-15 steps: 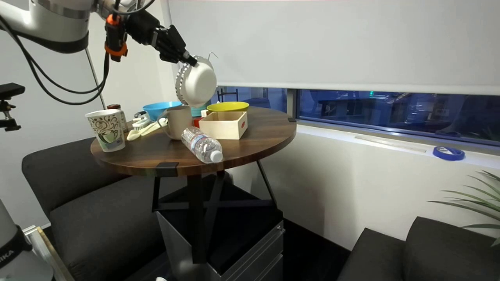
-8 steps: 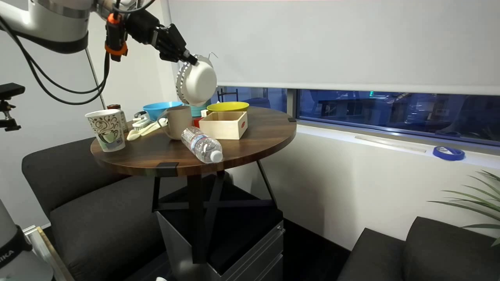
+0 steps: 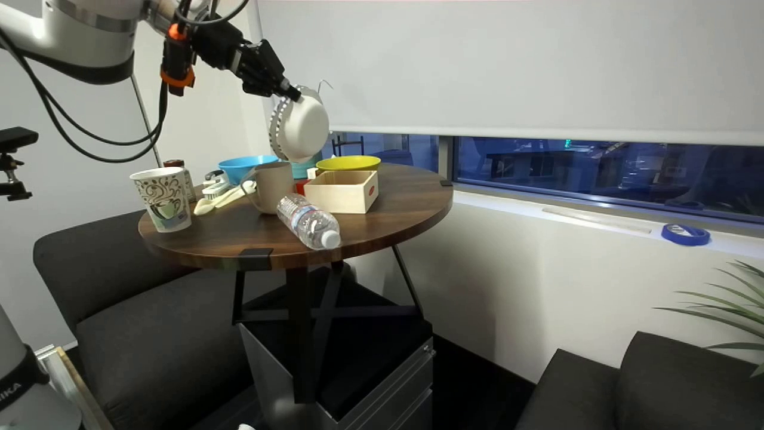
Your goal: Put the black object into the striped bowl and put black object into the white cup
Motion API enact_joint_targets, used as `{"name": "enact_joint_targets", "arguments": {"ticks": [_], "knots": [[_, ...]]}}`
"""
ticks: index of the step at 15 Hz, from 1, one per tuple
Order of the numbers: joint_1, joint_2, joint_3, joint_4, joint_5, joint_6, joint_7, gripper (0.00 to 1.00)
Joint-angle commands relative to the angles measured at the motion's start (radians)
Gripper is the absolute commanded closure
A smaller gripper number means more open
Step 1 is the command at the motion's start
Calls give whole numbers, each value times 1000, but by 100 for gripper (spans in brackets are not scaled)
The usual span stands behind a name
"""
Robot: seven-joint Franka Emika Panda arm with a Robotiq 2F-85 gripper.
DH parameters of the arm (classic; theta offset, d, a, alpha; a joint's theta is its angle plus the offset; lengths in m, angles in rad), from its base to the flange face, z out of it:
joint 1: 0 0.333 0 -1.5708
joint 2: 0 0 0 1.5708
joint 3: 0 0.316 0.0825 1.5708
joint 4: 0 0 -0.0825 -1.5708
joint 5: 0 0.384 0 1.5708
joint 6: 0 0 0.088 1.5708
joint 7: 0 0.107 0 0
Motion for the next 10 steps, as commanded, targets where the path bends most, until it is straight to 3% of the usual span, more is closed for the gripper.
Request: {"name": "enact_joint_targets", "arguments": {"ticks": [1, 3, 10], "knots": [[4, -11, -14, -13, -16, 23, -12, 99], [5, 1, -8, -4, -2, -2, -4, 96], [7, -22, -6, -23, -22, 0, -23, 99]]}}
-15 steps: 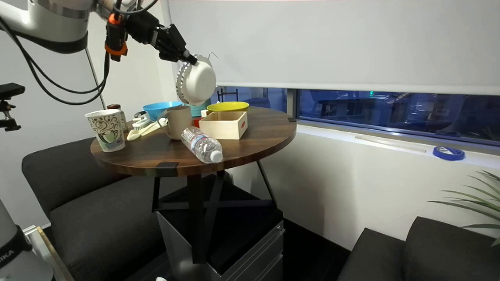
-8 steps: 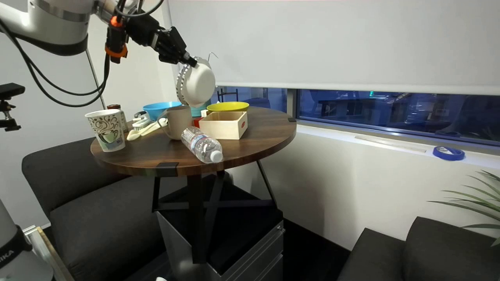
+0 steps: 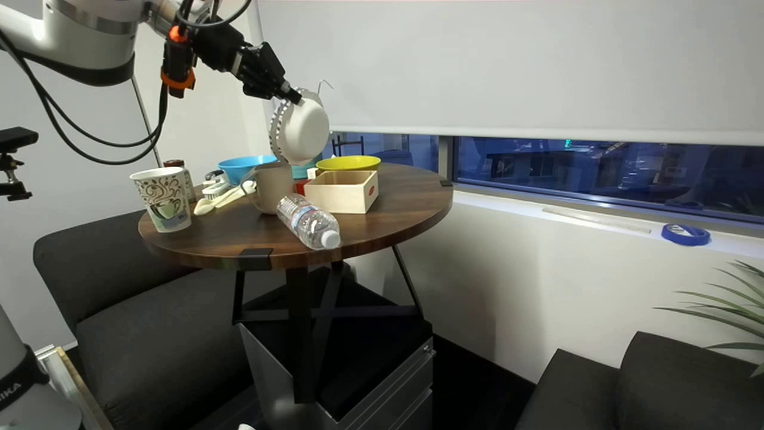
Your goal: Put the black object into the striped bowl and put black object into the white cup
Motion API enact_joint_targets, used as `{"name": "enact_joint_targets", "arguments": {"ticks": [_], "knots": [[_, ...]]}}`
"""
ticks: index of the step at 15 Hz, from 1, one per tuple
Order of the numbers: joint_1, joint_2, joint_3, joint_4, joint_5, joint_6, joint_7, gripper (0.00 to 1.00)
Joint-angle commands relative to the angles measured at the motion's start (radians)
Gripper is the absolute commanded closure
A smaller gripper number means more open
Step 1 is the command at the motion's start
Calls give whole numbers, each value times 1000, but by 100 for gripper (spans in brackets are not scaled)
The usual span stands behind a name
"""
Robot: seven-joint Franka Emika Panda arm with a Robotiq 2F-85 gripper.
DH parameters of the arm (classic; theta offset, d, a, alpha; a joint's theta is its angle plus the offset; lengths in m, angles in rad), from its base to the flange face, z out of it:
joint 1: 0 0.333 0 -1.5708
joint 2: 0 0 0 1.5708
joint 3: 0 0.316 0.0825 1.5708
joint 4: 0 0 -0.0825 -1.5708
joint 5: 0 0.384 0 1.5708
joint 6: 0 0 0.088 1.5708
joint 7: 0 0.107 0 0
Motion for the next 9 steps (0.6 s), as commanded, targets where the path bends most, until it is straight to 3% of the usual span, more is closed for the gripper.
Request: {"name": "enact_joint_targets", "arguments": {"ticks": [1, 9], "knots": [[7, -26, 1, -20, -28, -2, -25, 99], [29, -74, 18, -56, -79, 21, -60, 99]]}}
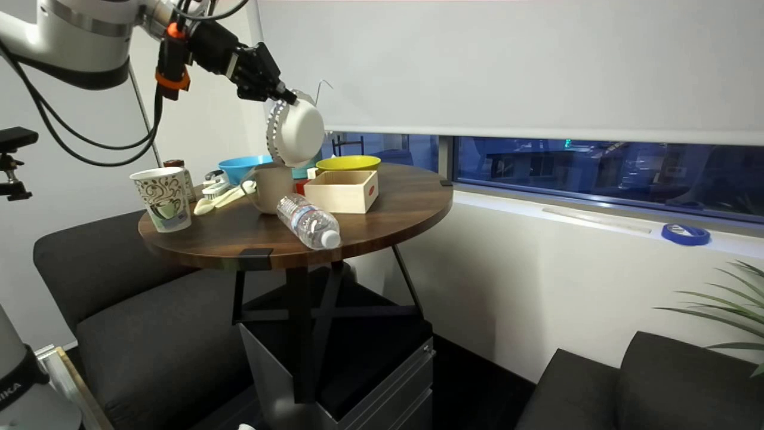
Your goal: Put the black object into the striped bowl and put black object into the white cup
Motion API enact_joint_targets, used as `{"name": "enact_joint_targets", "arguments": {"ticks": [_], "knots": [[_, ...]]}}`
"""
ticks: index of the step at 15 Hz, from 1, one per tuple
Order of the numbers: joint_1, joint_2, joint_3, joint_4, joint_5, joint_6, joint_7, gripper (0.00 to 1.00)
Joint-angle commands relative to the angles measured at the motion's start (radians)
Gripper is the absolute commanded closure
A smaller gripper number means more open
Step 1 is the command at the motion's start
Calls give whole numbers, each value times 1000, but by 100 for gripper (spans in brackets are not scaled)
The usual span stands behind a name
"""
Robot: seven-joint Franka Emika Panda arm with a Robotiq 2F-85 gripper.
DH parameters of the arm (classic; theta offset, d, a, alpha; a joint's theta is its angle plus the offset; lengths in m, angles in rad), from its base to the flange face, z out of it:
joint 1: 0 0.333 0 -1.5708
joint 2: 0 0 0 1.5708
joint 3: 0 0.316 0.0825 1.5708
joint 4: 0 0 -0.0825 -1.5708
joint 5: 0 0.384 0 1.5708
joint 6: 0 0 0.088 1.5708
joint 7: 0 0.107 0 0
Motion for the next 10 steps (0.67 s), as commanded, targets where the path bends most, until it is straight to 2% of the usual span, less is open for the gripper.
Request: {"name": "enact_joint_targets", "arguments": {"ticks": [1, 10], "knots": [[12, -60, 13, -40, -57, 17, 9, 99], [3, -95, 68, -49, -152, 16, 92, 99]]}}
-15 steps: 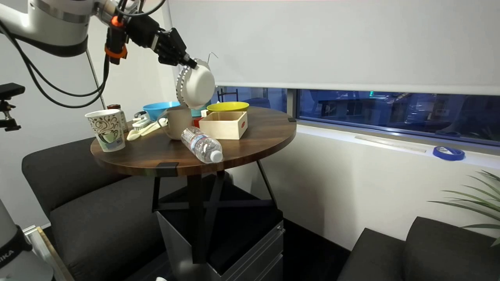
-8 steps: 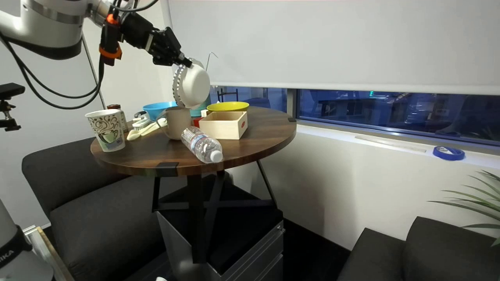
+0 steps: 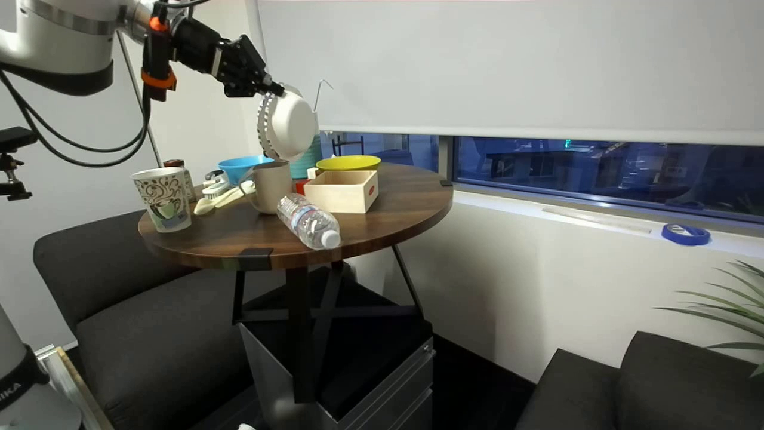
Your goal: Put the black object into the striped bowl and put black object into the white cup
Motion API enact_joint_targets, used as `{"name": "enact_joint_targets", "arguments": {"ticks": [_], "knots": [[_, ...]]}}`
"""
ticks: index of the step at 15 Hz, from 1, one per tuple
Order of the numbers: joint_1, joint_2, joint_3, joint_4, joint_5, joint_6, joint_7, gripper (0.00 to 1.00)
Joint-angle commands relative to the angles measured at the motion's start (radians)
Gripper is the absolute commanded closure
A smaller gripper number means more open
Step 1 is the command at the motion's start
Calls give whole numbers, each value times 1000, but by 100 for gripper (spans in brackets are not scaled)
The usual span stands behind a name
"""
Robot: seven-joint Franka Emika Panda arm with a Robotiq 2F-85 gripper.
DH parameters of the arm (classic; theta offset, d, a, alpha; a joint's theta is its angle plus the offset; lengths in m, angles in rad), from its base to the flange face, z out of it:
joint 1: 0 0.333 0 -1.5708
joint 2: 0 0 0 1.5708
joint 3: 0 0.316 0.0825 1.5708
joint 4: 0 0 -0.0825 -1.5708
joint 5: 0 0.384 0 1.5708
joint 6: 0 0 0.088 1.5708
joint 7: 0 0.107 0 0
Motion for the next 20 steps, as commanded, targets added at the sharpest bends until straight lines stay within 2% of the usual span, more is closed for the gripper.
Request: {"name": "enact_joint_targets", "arguments": {"ticks": [1, 6, 13, 16, 20], "knots": [[-8, -31, 25, -16, -70, 14, 71, 99], [-6, -14, 40, -7, -134, 16, 147, 99], [9, -10, 25, -3, -222, 0, 201, 99], [15, -5, -3, 6, -239, -4, 228, 99], [30, 9, -62, 27, -187, -12, 250, 99]]}}
